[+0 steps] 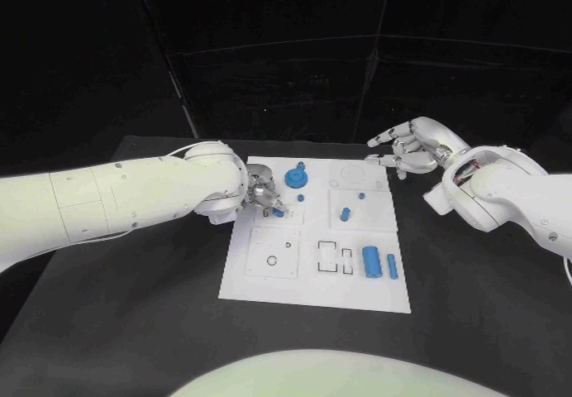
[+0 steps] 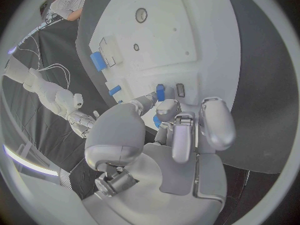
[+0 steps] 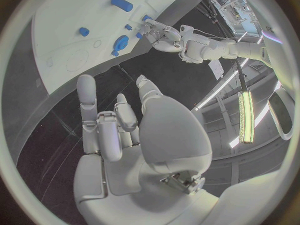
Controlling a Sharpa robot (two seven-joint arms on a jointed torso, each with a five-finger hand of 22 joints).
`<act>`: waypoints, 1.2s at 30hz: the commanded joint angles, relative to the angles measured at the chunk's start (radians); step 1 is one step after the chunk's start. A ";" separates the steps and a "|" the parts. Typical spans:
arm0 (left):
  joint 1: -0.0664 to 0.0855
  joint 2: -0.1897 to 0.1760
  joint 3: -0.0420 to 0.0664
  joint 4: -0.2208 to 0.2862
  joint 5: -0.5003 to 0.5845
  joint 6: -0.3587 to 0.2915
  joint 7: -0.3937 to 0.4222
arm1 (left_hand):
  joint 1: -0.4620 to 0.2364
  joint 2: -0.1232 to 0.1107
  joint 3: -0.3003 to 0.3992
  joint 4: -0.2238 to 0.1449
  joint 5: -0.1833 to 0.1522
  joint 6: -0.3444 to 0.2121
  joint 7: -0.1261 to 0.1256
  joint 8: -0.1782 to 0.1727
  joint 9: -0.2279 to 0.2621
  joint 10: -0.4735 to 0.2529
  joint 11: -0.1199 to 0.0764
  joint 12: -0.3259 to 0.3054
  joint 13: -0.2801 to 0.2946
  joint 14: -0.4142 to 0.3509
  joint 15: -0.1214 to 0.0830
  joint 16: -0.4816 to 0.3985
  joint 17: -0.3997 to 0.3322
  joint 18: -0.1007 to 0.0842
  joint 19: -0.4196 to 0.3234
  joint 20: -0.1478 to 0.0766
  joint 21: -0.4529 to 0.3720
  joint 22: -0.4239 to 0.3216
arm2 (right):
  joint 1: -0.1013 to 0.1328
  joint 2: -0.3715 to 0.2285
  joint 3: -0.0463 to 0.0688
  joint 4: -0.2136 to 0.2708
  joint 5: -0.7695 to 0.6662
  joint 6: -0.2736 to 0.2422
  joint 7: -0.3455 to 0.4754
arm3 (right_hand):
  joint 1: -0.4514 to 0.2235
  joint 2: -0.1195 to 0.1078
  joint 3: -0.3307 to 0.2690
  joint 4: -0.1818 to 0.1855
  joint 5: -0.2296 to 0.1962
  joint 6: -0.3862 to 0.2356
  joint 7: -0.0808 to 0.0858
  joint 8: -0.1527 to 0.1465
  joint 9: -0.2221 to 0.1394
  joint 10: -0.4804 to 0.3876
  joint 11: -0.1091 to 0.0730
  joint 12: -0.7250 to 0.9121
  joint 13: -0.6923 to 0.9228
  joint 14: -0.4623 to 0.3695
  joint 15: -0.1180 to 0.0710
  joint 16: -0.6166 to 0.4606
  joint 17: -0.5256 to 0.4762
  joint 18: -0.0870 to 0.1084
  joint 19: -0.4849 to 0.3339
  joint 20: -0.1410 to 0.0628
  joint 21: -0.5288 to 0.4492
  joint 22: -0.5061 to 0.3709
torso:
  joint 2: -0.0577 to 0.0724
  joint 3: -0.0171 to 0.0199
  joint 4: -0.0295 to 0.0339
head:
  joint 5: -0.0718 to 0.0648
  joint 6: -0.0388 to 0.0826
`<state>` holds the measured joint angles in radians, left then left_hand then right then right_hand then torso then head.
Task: Assemble the parts on the task board
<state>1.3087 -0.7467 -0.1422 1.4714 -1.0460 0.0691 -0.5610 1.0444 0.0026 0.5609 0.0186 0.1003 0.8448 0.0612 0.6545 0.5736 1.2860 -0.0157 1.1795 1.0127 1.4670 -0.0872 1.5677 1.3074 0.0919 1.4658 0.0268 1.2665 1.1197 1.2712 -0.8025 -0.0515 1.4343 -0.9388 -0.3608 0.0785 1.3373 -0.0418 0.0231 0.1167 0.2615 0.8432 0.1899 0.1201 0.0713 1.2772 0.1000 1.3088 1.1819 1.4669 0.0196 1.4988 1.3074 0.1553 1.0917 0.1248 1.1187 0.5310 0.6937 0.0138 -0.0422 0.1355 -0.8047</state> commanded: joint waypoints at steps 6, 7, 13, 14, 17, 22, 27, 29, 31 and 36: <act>0.000 0.004 -0.001 0.000 -0.010 0.045 -0.017 | 0.010 0.000 0.157 -0.151 0.005 -0.005 0.000 0.005 0.001 0.000 -0.002 -0.005 0.000 0.104 0.003 0.003 0.263 -0.007 0.004 -0.006 -0.003 0.000 | 0.002 0.002 0.001 0.000 -0.002 0.003 0.007 | -0.005 0.003 -0.003 0.001 0.003 0.002 -0.008 0.004 0.000 0.004 -0.006 0.005 0.000 0.060 -0.005 -0.005 0.062 0.018 0.000 -0.005 -0.004 0.000 | 0.000 -0.0005 -0.0003 | 0.000 -0.002; 0.000 0.005 -0.001 -0.001 -0.010 0.045 -0.017 | 0.010 0.000 0.157 -0.151 0.005 -0.005 0.000 0.005 0.001 0.000 -0.002 -0.005 0.000 0.104 0.003 0.003 0.263 -0.007 0.004 -0.006 -0.003 0.000 | 0.002 0.002 0.001 0.000 -0.002 0.003 0.007 | -0.005 0.003 -0.003 0.001 0.003 0.002 -0.008 0.004 0.000 0.004 -0.006 0.005 0.000 0.060 -0.005 -0.005 0.062 0.018 0.000 -0.005 -0.004 0.000 | 0.000 -0.0002 0.0000 | 0.000 -0.003; 0.000 0.013 -0.001 -0.007 -0.010 0.050 -0.018 | 0.011 -0.001 0.158 -0.151 0.005 -0.005 -0.001 0.006 0.002 0.001 -0.002 -0.004 0.001 0.104 0.004 0.003 0.263 -0.007 0.005 -0.006 -0.001 0.002 | 0.002 0.002 0.001 0.000 -0.002 0.003 0.007 | -0.005 0.003 -0.003 0.001 0.003 0.002 -0.008 0.004 0.000 0.004 -0.006 0.005 0.000 0.060 -0.005 -0.005 0.062 0.018 0.000 -0.005 -0.004 0.000 | 0.000 0.0004 -0.0002 | -0.002 -0.004; 0.000 0.014 -0.001 -0.007 -0.010 0.051 -0.018 | 0.010 -0.001 0.158 -0.151 0.005 -0.004 -0.001 0.006 0.002 0.001 -0.002 -0.004 0.001 0.104 0.004 0.003 0.263 -0.007 0.005 -0.006 -0.002 0.002 | 0.002 0.002 0.001 0.000 -0.002 0.003 0.007 | -0.005 0.003 -0.003 0.001 0.003 0.002 -0.008 0.004 0.000 0.004 -0.006 0.005 0.000 0.060 -0.005 -0.005 0.062 0.018 0.000 -0.005 -0.004 0.000 | 0.000 0.0005 0.0000 | -0.002 -0.004; 0.000 0.019 -0.001 -0.012 -0.010 0.055 -0.020 | 0.005 -0.004 0.156 -0.146 0.003 -0.002 -0.001 0.009 0.004 0.003 -0.002 -0.003 0.002 0.104 0.004 0.003 0.263 -0.007 0.004 -0.006 -0.002 0.002 | 0.002 0.003 0.001 0.000 -0.002 0.003 0.007 | -0.005 0.003 -0.003 0.001 0.003 0.002 -0.008 0.004 0.000 0.004 -0.006 0.005 0.000 0.060 -0.005 -0.005 0.062 0.018 0.000 -0.005 -0.004 0.000 | 0.000 0.0005 -0.0005 | -0.002 -0.004; 0.000 0.026 -0.001 -0.021 -0.010 0.066 -0.025 | -0.012 -0.010 0.141 -0.124 0.000 0.007 -0.006 0.016 0.009 0.010 -0.005 0.001 0.005 0.104 0.002 0.003 0.263 -0.007 0.005 -0.006 0.000 0.006 | 0.002 0.004 0.001 0.000 -0.002 0.002 0.006 | -0.005 0.004 -0.004 0.002 0.004 0.002 -0.008 0.005 0.001 0.005 -0.006 0.005 0.000 0.060 -0.005 -0.005 0.061 0.018 0.000 -0.005 -0.005 -0.001 | -0.001 0.0004 -0.0001 | -0.003 -0.006; 0.001 0.031 -0.001 -0.032 -0.010 0.090 -0.032 | -0.028 -0.015 0.121 -0.101 -0.001 0.018 -0.012 0.020 0.012 0.014 -0.009 0.002 0.006 0.104 -0.001 0.003 0.263 -0.009 0.006 -0.009 0.004 0.013 | 0.002 0.004 0.001 0.000 -0.002 0.002 0.006 | -0.006 0.004 -0.005 0.002 0.004 0.002 -0.008 0.005 0.001 0.005 -0.006 0.006 0.000 0.060 -0.005 -0.005 0.061 0.018 0.000 -0.005 -0.005 -0.001 | -0.001 0.0001 -0.0007 | -0.004 -0.007; 0.001 0.033 -0.001 -0.035 -0.010 0.100 -0.035 | -0.035 -0.017 0.113 -0.093 -0.001 0.021 -0.014 0.021 0.012 0.015 -0.011 0.003 0.006 0.104 -0.003 0.003 0.263 -0.009 0.007 -0.010 0.006 0.016 | 0.002 0.004 0.001 0.001 -0.002 0.002 0.006 | -0.007 0.005 -0.006 0.004 0.004 0.003 -0.008 0.006 0.001 0.004 -0.006 0.005 0.000 0.060 -0.005 -0.005 0.061 0.018 0.000 -0.005 -0.005 -0.002 | -0.001 0.0002 -0.0006 | -0.006 -0.008; 0.001 0.035 -0.001 -0.038 -0.010 0.107 -0.037 | -0.042 -0.019 0.103 -0.084 -0.001 0.026 -0.016 0.022 0.013 0.017 -0.013 0.005 0.009 0.104 -0.004 0.003 0.263 -0.010 0.008 -0.011 0.008 0.019 | 0.002 0.004 0.001 0.001 -0.002 0.001 0.006 | -0.007 0.005 -0.006 0.004 0.004 0.003 -0.008 0.006 0.001 0.004 -0.006 0.005 0.000 0.060 -0.005 -0.005 0.061 0.018 0.000 -0.005 -0.005 -0.002 | -0.001 0.0001 -0.0003 | -0.006 -0.008; 0.002 0.038 -0.001 -0.042 -0.010 0.114 -0.040 | -0.058 -0.022 0.078 -0.063 -0.002 0.035 -0.020 0.022 0.012 0.021 -0.016 0.008 0.011 0.104 -0.007 0.003 0.263 -0.010 0.010 -0.014 0.010 0.024 | 0.002 0.004 0.001 0.001 -0.001 0.001 0.007 | -0.008 0.005 -0.007 0.005 0.005 0.003 -0.008 0.006 0.001 0.004 -0.006 0.005 -0.001 0.059 -0.005 -0.006 0.059 0.018 -0.001 -0.005 -0.006 -0.004 | 0.000 -0.0001 0.0002 | -0.007 -0.008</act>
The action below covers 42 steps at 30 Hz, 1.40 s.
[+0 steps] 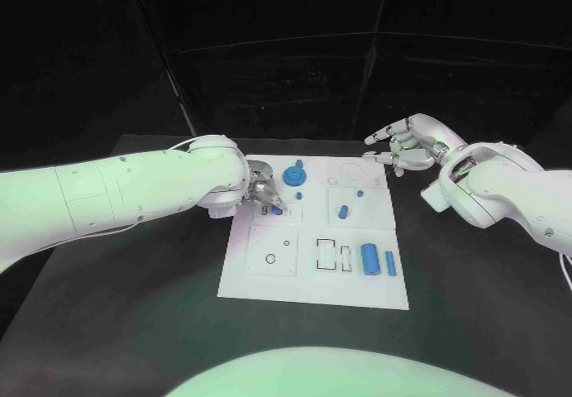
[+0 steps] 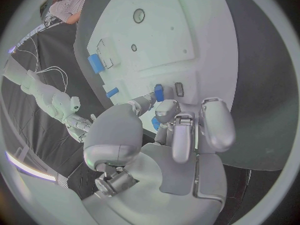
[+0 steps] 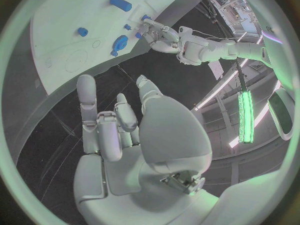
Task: Assemble the parts on the task board
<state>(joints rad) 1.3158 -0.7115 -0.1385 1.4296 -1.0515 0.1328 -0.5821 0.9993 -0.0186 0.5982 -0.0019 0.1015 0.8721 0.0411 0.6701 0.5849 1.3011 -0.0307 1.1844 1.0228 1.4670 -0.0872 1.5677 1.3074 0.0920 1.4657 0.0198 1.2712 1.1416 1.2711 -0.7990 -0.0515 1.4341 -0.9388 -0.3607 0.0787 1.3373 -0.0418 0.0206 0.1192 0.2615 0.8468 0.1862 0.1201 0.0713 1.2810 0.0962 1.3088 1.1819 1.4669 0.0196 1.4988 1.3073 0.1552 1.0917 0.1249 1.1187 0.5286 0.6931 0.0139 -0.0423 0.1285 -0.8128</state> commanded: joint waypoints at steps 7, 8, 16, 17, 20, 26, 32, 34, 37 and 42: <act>-0.005 0.007 -0.005 -0.004 -0.004 0.016 -0.021 | -0.036 0.006 0.014 -0.011 -0.003 0.020 -0.004 0.005 -0.001 0.013 -0.004 0.011 0.008 0.104 -0.010 0.003 0.263 -0.014 0.016 -0.010 0.020 0.023 | 0.002 0.002 0.001 0.000 -0.001 0.000 0.006 | -0.010 0.007 -0.006 0.005 0.008 -0.002 -0.005 0.007 0.000 -0.002 -0.003 0.003 -0.004 0.058 -0.005 -0.008 0.054 0.019 -0.004 -0.005 -0.009 -0.008 | 0.000 -0.0001 0.0002 | -0.001 -0.001; -0.005 0.008 -0.005 -0.004 -0.004 0.012 -0.021 | -0.038 0.006 0.011 -0.008 -0.003 0.022 -0.004 0.005 -0.001 0.014 -0.005 0.011 0.009 0.104 -0.011 0.003 0.263 -0.015 0.017 -0.011 0.021 0.025 | 0.002 0.002 0.001 0.000 -0.001 0.000 0.006 | -0.010 0.007 -0.006 0.005 0.008 -0.002 -0.005 0.007 0.000 -0.002 -0.003 0.003 -0.004 0.058 -0.005 -0.008 0.054 0.019 -0.004 -0.005 -0.009 -0.008 | 0.000 -0.0002 0.0002 | -0.001 -0.001; -0.005 0.009 -0.005 -0.007 -0.004 -0.002 -0.021 | -0.061 0.008 -0.013 0.019 -0.003 0.033 -0.007 0.005 -0.002 0.020 -0.007 0.016 0.014 0.104 -0.013 0.003 0.263 -0.016 0.020 -0.013 0.027 0.034 | 0.002 0.002 0.001 -0.001 -0.001 0.002 0.005 | -0.010 0.007 -0.008 0.007 0.012 -0.002 -0.005 0.008 0.000 -0.002 -0.003 0.003 -0.004 0.057 -0.005 -0.010 0.051 0.020 -0.006 -0.005 -0.011 -0.012 | 0.000 -0.0004 0.0012 | -0.001 -0.001; -0.005 0.010 -0.005 -0.007 -0.004 -0.004 -0.021 | -0.064 0.008 -0.016 0.023 -0.003 0.034 -0.008 0.005 -0.002 0.021 -0.008 0.018 0.015 0.104 -0.013 0.003 0.263 -0.016 0.020 -0.013 0.028 0.035 | 0.002 0.003 0.001 -0.001 -0.001 0.002 0.005 | -0.010 0.007 -0.008 0.007 0.012 -0.002 -0.005 0.008 0.000 -0.002 -0.003 0.003 -0.004 0.057 -0.005 -0.010 0.051 0.020 -0.006 -0.005 -0.011 -0.012 | 0.000 -0.0001 0.0010 | -0.001 -0.001; -0.005 0.011 -0.005 -0.008 -0.004 -0.007 -0.021 | -0.066 0.008 -0.019 0.025 -0.003 0.035 -0.008 0.005 -0.002 0.021 -0.008 0.018 0.016 0.104 -0.014 0.003 0.263 -0.016 0.020 -0.014 0.029 0.036 | 0.002 0.003 0.001 -0.002 -0.001 0.002 0.006 | -0.010 0.007 -0.008 0.007 0.012 -0.002 -0.005 0.008 0.000 -0.002 -0.003 0.003 -0.004 0.057 -0.005 -0.010 0.051 0.020 -0.006 -0.005 -0.011 -0.012 | 0.000 -0.0005 0.0006 | -0.001 -0.001; -0.005 0.013 -0.005 -0.012 -0.004 -0.007 -0.021 | -0.073 0.001 -0.032 0.031 -0.004 0.039 -0.009 0.006 -0.001 0.023 -0.009 0.019 0.016 0.104 -0.015 0.003 0.263 -0.017 0.021 -0.014 0.030 0.039 | 0.002 0.003 0.001 -0.002 0.000 0.001 0.006 | -0.011 0.007 -0.009 0.008 0.013 -0.002 -0.005 0.008 0.000 -0.003 -0.003 0.002 -0.006 0.057 -0.005 -0.011 0.048 0.020 -0.007 -0.005 -0.013 -0.016 | 0.000 -0.0005 0.0000 | -0.002 -0.002; -0.005 0.015 -0.005 -0.016 -0.004 -0.006 -0.022 | -0.109 -0.026 -0.121 0.063 -0.007 0.051 -0.011 0.007 -0.001 0.025 -0.010 0.021 0.017 0.104 -0.016 0.003 0.263 -0.018 0.022 -0.015 0.033 0.044 | 0.002 0.003 0.001 -0.002 0.001 0.001 0.007 | -0.013 0.006 -0.011 0.009 0.015 -0.003 -0.004 0.008 0.000 -0.004 -0.003 0.001 -0.008 0.055 -0.005 -0.013 0.042 0.021 -0.010 -0.005 -0.016 -0.022 | 0.000 -0.0004 0.0007 | -0.003 -0.003; -0.005 0.016 -0.005 -0.017 -0.004 -0.005 -0.022 | -0.109 -0.027 -0.166 0.072 -0.009 0.054 -0.012 0.005 -0.001 0.025 -0.011 0.020 0.015 0.104 -0.017 0.003 0.263 -0.018 0.022 -0.016 0.034 0.048 | 0.002 0.003 0.001 -0.002 0.001 0.001 0.008 | -0.013 0.006 -0.011 0.009 0.015 -0.003 -0.004 0.008 0.000 -0.004 -0.003 0.001 -0.008 0.055 -0.005 -0.013 0.042 0.021 -0.010 -0.005 -0.016 -0.022 | 0.000 -0.0002 0.0009 | -0.003 -0.002; -0.005 0.017 -0.005 -0.020 -0.004 -0.005 -0.022 | -0.106 -0.024 -0.209 0.083 -0.012 0.056 -0.012 0.003 -0.001 0.025 -0.012 0.020 0.014 0.104 -0.017 0.003 0.263 -0.019 0.023 -0.018 0.036 0.051 | 0.002 0.003 0.001 -0.002 0.001 0.001 0.008 | -0.013 0.006 -0.013 0.010 0.015 -0.003 -0.004 0.008 0.000 -0.005 -0.003 0.001 -0.009 0.055 -0.005 -0.015 0.039 0.022 -0.011 -0.005 -0.017 -0.024 | 0.000 -0.0001 0.0008 | -0.004 -0.002; -0.005 0.017 -0.005 -0.023 -0.004 -0.008 -0.023 | -0.103 -0.018 -0.242 0.093 -0.012 0.058 -0.013 0.002 -0.002 0.024 -0.012 0.019 0.013 0.104 -0.018 0.003 0.263 -0.019 0.023 -0.018 0.036 0.054 | 0.002 0.003 0.001 -0.002 0.002 0.001 0.008 | -0.014 0.006 -0.013 0.011 0.016 -0.004 -0.004 0.008 0.000 -0.005 -0.003 0.001 -0.009 0.054 -0.005 -0.016 0.036 0.022 -0.013 -0.005 -0.019 -0.027 | 0.000 -0.0004 0.0003 | -0.004 -0.003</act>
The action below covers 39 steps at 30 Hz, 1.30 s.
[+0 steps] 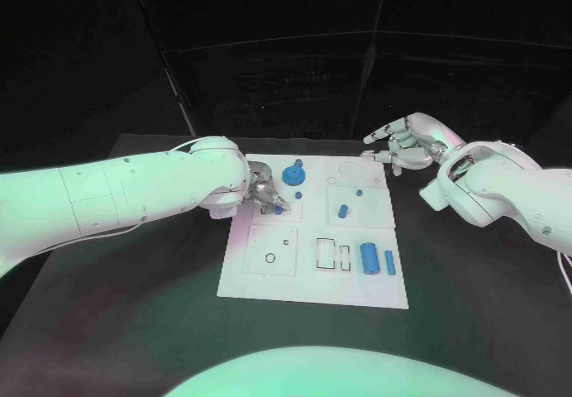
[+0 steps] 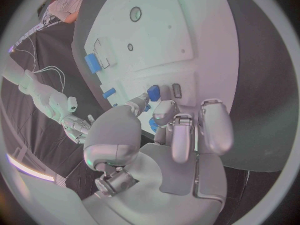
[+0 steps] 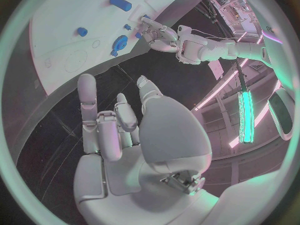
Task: Assemble the parts on the task board
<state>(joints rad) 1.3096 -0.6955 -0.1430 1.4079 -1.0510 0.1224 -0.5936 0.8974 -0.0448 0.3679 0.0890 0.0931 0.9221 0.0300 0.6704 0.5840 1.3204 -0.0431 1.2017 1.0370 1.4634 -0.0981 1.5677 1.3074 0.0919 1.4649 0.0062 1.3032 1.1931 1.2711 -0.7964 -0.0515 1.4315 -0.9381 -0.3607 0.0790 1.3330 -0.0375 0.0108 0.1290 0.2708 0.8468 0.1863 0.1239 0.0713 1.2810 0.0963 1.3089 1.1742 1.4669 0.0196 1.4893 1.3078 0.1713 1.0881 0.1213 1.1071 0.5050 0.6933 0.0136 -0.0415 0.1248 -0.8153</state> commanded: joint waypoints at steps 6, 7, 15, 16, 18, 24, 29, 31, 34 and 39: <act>0.001 -0.001 0.000 -0.001 -0.005 -0.007 -0.012 | -0.005 0.008 -0.071 0.023 -0.006 0.010 -0.004 0.001 0.000 0.004 -0.001 0.000 -0.005 0.107 -0.008 0.003 0.263 -0.019 0.024 -0.005 0.005 0.005 | 0.002 0.001 0.001 -0.001 0.002 0.000 0.009 | -0.010 0.001 -0.004 0.001 0.006 -0.004 -0.004 0.005 0.000 -0.005 -0.003 0.001 -0.001 0.054 -0.005 -0.006 0.035 0.006 -0.009 -0.002 -0.007 -0.004 | 0.000 -0.0011 0.0000 | -0.002 0.000; 0.001 -0.002 0.000 0.001 -0.005 -0.011 -0.012 | -0.005 0.007 -0.091 0.030 -0.014 0.011 -0.005 0.001 0.000 0.005 -0.001 0.000 -0.006 0.107 -0.009 0.003 0.263 -0.019 0.024 -0.006 0.005 0.006 | 0.002 0.001 0.001 -0.001 0.002 0.000 0.009 | -0.011 0.001 -0.006 0.002 0.007 -0.004 -0.004 0.005 0.000 -0.006 -0.003 0.000 -0.002 0.053 -0.005 -0.007 0.033 0.007 -0.010 -0.002 -0.009 -0.006 | 0.000 -0.0012 0.0001 | -0.002 0.000; 0.004 -0.012 0.003 0.021 -0.005 -0.044 -0.011 | -0.022 -0.010 -0.209 0.085 -0.047 0.012 -0.010 0.002 0.003 0.006 -0.007 0.000 -0.005 0.107 -0.013 0.003 0.263 -0.019 0.024 -0.012 0.005 0.008 | 0.002 0.003 0.001 -0.005 0.005 0.001 0.013 | -0.014 0.000 -0.010 0.006 0.008 -0.006 -0.004 0.005 -0.001 -0.007 -0.002 -0.001 -0.003 0.053 -0.005 -0.009 0.032 0.007 -0.012 -0.002 -0.011 -0.011 | 0.000 -0.0009 0.0007 | -0.005 0.004; 0.005 -0.014 0.005 0.024 -0.005 -0.047 -0.011 | -0.022 -0.010 -0.217 0.089 -0.047 0.012 -0.010 0.002 0.003 0.006 -0.007 0.000 -0.005 0.107 -0.014 0.003 0.263 -0.019 0.024 -0.013 0.004 0.008 | 0.002 0.004 0.001 -0.005 0.006 0.001 0.013 | -0.014 0.000 -0.010 0.006 0.008 -0.006 -0.004 0.005 -0.001 -0.007 -0.002 -0.001 -0.003 0.053 -0.005 -0.009 0.032 0.007 -0.012 -0.002 -0.011 -0.011 | 0.000 -0.0004 0.0003 | -0.007 0.005; 0.009 -0.019 0.010 0.033 -0.005 -0.049 -0.012 | -0.021 -0.011 -0.229 0.096 -0.047 0.012 -0.010 0.001 0.004 0.006 -0.008 0.000 -0.005 0.107 -0.014 0.003 0.263 -0.019 0.024 -0.013 0.003 0.007 | 0.002 0.005 0.001 -0.006 0.007 0.002 0.014 | -0.014 0.000 -0.010 0.006 0.008 -0.006 -0.004 0.005 -0.001 -0.007 -0.002 -0.001 -0.003 0.053 -0.005 -0.009 0.032 0.007 -0.012 -0.002 -0.011 -0.011 | -0.001 -0.0004 0.0000 | -0.009 0.008; 0.034 -0.043 0.041 0.050 -0.005 -0.018 -0.015 | 0.017 -0.005 -0.269 0.103 -0.047 -0.018 -0.001 -0.016 -0.001 -0.014 -0.001 -0.023 -0.035 0.107 -0.011 0.003 0.263 -0.015 0.017 -0.012 -0.017 -0.017 | 0.002 0.006 0.001 -0.010 0.008 0.003 0.014 | -0.014 -0.001 -0.011 0.006 0.008 -0.006 -0.004 0.005 -0.001 -0.007 -0.002 0.000 -0.003 0.053 -0.005 -0.009 0.030 0.007 -0.012 -0.002 -0.012 -0.011 | -0.001 0.0001 0.0019 | -0.007 0.010; 0.069 -0.049 0.049 0.013 -0.005 0.026 -0.017 | 0.048 0.000 -0.298 0.104 -0.047 -0.045 0.011 -0.040 -0.012 -0.028 0.010 -0.035 -0.052 0.107 -0.002 0.003 0.263 -0.013 0.012 -0.007 -0.030 -0.032 | 0.002 0.006 0.001 -0.012 0.008 0.003 0.013 | -0.014 -0.001 -0.011 0.006 0.008 -0.006 -0.004 0.005 -0.001 -0.007 -0.002 0.000 -0.003 0.053 -0.005 -0.009 0.030 0.007 -0.012 -0.002 -0.012 -0.011 | 0.000 0.0002 0.0016 | -0.003 0.015; 0.080 -0.045 0.050 -0.018 -0.004 0.042 -0.016 | 0.061 0.004 -0.308 0.104 -0.047 -0.052 0.015 -0.050 -0.018 -0.032 0.014 -0.038 -0.056 0.107 0.002 0.003 0.263 -0.012 0.011 -0.004 -0.034 -0.036 | 0.002 0.007 0.001 -0.013 0.008 0.003 0.013 | -0.014 -0.001 -0.011 0.006 0.008 -0.006 -0.004 0.005 -0.001 -0.007 -0.002 0.000 -0.003 0.053 -0.005 -0.009 0.030 0.007 -0.012 -0.002 -0.012 -0.011 | 0.000 0.0006 0.0013 | -0.001 0.016; 0.090 -0.034 0.051 -0.069 -0.003 0.065 -0.014 | 0.076 0.008 -0.321 0.104 -0.047 -0.053 0.019 -0.058 -0.024 -0.034 0.017 -0.040 -0.059 0.107 0.005 0.003 0.263 -0.012 0.011 -0.001 -0.036 -0.037 | 0.002 0.008 0.001 -0.013 0.008 0.003 0.012 | -0.014 -0.001 -0.011 0.006 0.008 -0.006 -0.004 0.005 -0.001 -0.007 -0.002 0.000 -0.003 0.053 -0.005 -0.009 0.030 0.007 -0.012 -0.002 -0.012 -0.011 | 0.000 0.0005 -0.0007 | 0.002 0.018; 0.098 0.000 0.052 -0.163 0.010 0.102 -0.011 | 0.089 0.012 -0.340 0.106 -0.047 -0.053 0.023 -0.067 -0.031 -0.037 0.020 -0.041 -0.061 0.107 0.007 0.003 0.263 -0.012 0.010 0.002 -0.037 -0.037 | 0.002 0.010 0.001 -0.014 0.008 0.005 0.011 | -0.015 -0.001 -0.012 0.007 0.008 -0.006 -0.004 0.006 -0.001 -0.006 -0.002 0.000 -0.002 0.052 -0.005 -0.010 0.029 0.007 -0.013 -0.002 -0.012 -0.011 | 0.001 -0.0008 -0.0029 | 0.006 0.023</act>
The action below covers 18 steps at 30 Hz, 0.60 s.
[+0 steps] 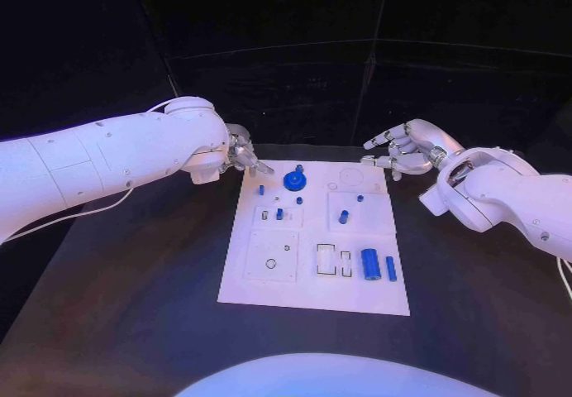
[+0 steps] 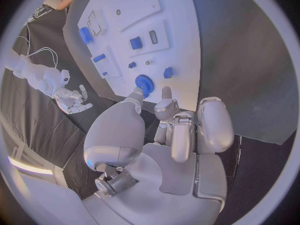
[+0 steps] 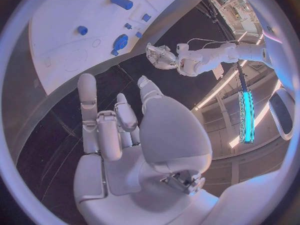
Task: Assemble the parts on the task board
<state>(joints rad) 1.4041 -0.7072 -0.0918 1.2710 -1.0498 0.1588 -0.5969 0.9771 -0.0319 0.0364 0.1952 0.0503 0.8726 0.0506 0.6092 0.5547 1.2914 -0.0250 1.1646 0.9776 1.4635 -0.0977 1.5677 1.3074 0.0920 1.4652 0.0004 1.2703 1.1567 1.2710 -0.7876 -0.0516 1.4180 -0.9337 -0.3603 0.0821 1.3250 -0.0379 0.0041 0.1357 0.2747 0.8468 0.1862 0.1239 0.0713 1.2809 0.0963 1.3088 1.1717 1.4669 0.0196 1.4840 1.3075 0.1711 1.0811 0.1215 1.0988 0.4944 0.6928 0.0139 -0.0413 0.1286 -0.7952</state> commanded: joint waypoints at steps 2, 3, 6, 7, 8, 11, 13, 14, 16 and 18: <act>0.004 0.023 0.000 -0.052 0.011 0.074 -0.007 | 0.010 -0.001 -0.008 0.000 -0.004 -0.004 0.002 -0.006 -0.002 -0.008 0.002 -0.004 -0.002 0.107 0.007 0.003 0.263 -0.012 0.010 0.008 -0.004 -0.001 | 0.002 0.002 0.001 0.000 0.004 0.005 0.008 | -0.007 0.000 -0.006 0.000 0.005 -0.006 -0.004 0.006 -0.001 -0.006 -0.002 0.000 0.000 0.052 -0.005 -0.005 0.029 0.007 -0.006 -0.002 -0.004 -0.001 | 0.002 -0.0019 -0.0034 | 0.000 0.003; 0.004 0.029 0.000 -0.064 0.012 0.078 -0.007 | 0.012 0.000 -0.012 0.001 -0.004 -0.004 0.002 -0.008 -0.004 -0.009 0.002 -0.004 -0.002 0.107 0.008 0.003 0.263 -0.012 0.010 0.009 -0.005 0.000 | 0.002 0.002 0.001 -0.001 0.004 0.005 0.008 | -0.007 0.000 -0.006 0.000 0.005 -0.006 -0.004 0.006 -0.001 -0.006 -0.002 0.000 0.000 0.052 -0.005 -0.005 0.029 0.007 -0.006 -0.002 -0.004 -0.001 | 0.002 -0.0022 -0.0025 | -0.003 0.003; 0.003 0.045 0.000 -0.092 0.013 0.085 -0.006 | 0.015 0.001 -0.018 0.002 -0.004 -0.003 0.003 -0.010 -0.006 -0.010 0.003 -0.005 -0.003 0.107 0.008 0.003 0.263 -0.012 0.010 0.009 -0.005 0.000 | 0.002 0.003 0.001 -0.001 0.004 0.005 0.008 | -0.007 0.000 -0.006 0.001 0.005 -0.006 -0.004 0.006 -0.001 -0.006 -0.002 0.000 0.000 0.052 -0.005 -0.005 0.030 0.007 -0.006 -0.002 -0.004 -0.002 | 0.002 -0.0019 -0.0019 | -0.002 0.003; 0.002 0.054 0.000 -0.107 0.014 0.090 -0.006 | 0.015 0.001 -0.018 0.002 -0.004 -0.003 0.003 -0.010 -0.006 -0.010 0.003 -0.005 -0.003 0.107 0.008 0.003 0.263 -0.012 0.010 0.009 -0.005 0.000 | 0.002 0.004 0.001 -0.001 0.004 0.005 0.008 | -0.007 0.000 -0.006 0.001 0.005 -0.006 -0.004 0.006 -0.001 -0.006 -0.002 0.000 0.000 0.052 -0.005 -0.005 0.030 0.007 -0.006 -0.002 -0.004 -0.002 | 0.002 -0.0015 -0.0020 | 0.000 0.003; 0.001 0.059 0.000 -0.116 0.014 0.092 -0.006 | 0.019 0.004 -0.025 0.004 -0.004 -0.003 0.004 -0.014 -0.008 -0.011 0.004 -0.005 -0.003 0.107 0.009 0.003 0.263 -0.012 0.010 0.010 -0.005 0.000 | 0.002 0.004 0.001 -0.002 0.004 0.006 0.008 | -0.007 0.000 -0.006 0.001 0.005 -0.006 -0.004 0.006 -0.001 -0.006 -0.002 0.000 0.000 0.052 -0.005 -0.005 0.030 0.007 -0.006 -0.002 -0.004 -0.002 | 0.002 -0.0014 -0.0020 | 0.000 0.004; -0.002 0.073 -0.001 -0.137 0.014 0.097 -0.005 | 0.019 0.004 -0.025 0.004 -0.004 -0.003 0.004 -0.014 -0.009 -0.011 0.004 -0.005 -0.003 0.107 0.009 0.003 0.263 -0.012 0.010 0.010 -0.005 0.000 | 0.002 0.006 0.001 -0.002 0.004 0.006 0.008 | -0.007 0.000 -0.006 0.001 0.005 -0.006 -0.004 0.006 -0.001 -0.006 -0.002 0.000 0.000 0.052 -0.005 -0.005 0.030 0.007 -0.006 -0.002 -0.004 -0.002 | 0.002 -0.0015 -0.0013 | -0.002 0.002; -0.005 0.082 -0.001 -0.150 0.014 0.103 -0.005 | 0.023 0.006 -0.031 0.005 -0.004 -0.002 0.005 -0.017 -0.011 -0.012 0.005 -0.005 -0.005 0.107 0.010 0.003 0.263 -0.012 0.010 0.011 -0.005 0.001 | 0.002 0.007 0.001 -0.003 0.004 0.006 0.008 | -0.007 0.000 -0.006 0.001 0.005 -0.006 -0.004 0.006 -0.001 -0.006 -0.002 0.000 0.000 0.052 -0.005 -0.005 0.030 0.007 -0.006 -0.002 -0.004 -0.002 | 0.002 -0.0025 -0.0015 | -0.004 0.002; -0.006 0.086 -0.002 -0.156 0.014 0.106 -0.004 | 0.024 0.007 -0.032 0.006 -0.004 -0.002 0.005 -0.017 -0.011 -0.012 0.005 -0.005 -0.005 0.107 0.010 0.003 0.263 -0.012 0.010 0.011 -0.005 0.001 | 0.002 0.007 0.001 -0.003 0.004 0.006 0.008 | -0.007 0.000 -0.006 0.001 0.005 -0.006 -0.004 0.006 -0.001 -0.006 -0.002 0.000 0.000 0.052 -0.005 -0.005 0.030 0.007 -0.006 -0.002 -0.004 -0.002 | 0.002 -0.0029 -0.0015 | -0.003 0.002; -0.009 0.095 -0.002 -0.168 0.014 0.112 -0.004 | 0.026 0.008 -0.035 0.006 -0.004 -0.002 0.005 -0.019 -0.012 -0.012 0.005 -0.006 -0.005 0.107 0.010 0.003 0.263 -0.012 0.010 0.012 -0.004 0.002 | 0.002 0.007 0.001 -0.004 0.004 0.006 0.008 | -0.007 0.000 -0.006 0.001 0.005 -0.006 -0.004 0.006 -0.001 -0.006 -0.002 0.000 0.000 0.052 -0.005 -0.005 0.030 0.007 -0.006 -0.002 -0.004 -0.002 | 0.001 -0.0025 -0.0013 | 0.000 0.001; -0.012 0.103 -0.003 -0.179 0.014 0.117 -0.004 | 0.026 0.008 -0.035 0.006 -0.004 -0.002 0.005 -0.019 -0.012 -0.012 0.005 -0.006 -0.005 0.107 0.010 0.003 0.263 -0.012 0.010 0.012 -0.004 0.002 | 0.002 0.007 0.001 -0.004 0.004 0.006 0.009 | -0.007 0.000 -0.006 0.001 0.005 -0.006 -0.004 0.006 -0.001 -0.006 -0.002 0.000 0.000 0.052 -0.005 -0.005 0.030 0.007 -0.006 -0.002 -0.004 -0.002 | 0.001 -0.0020 -0.0005 | -0.001 0.001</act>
<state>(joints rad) 1.3915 -0.6074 -0.0948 1.0976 -1.0399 0.2424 -0.5969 0.9962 -0.0224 0.0083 0.2012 0.0503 0.8716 0.0516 0.5936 0.5431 1.2843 -0.0179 1.1646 0.9738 1.4671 -0.0942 1.5677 1.3074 0.0919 1.4651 0.0060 1.2703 1.1568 1.2710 -0.7812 -0.0516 1.4137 -0.9329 -0.3591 0.0819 1.3251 -0.0378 0.0041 0.1357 0.2746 0.8468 0.1863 0.1239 0.0712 1.2809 0.0963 1.3089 1.1719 1.4669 0.0196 1.4840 1.3074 0.1712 1.0811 0.1215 1.0988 0.4936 0.6946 0.0115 -0.0433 0.1266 -0.7936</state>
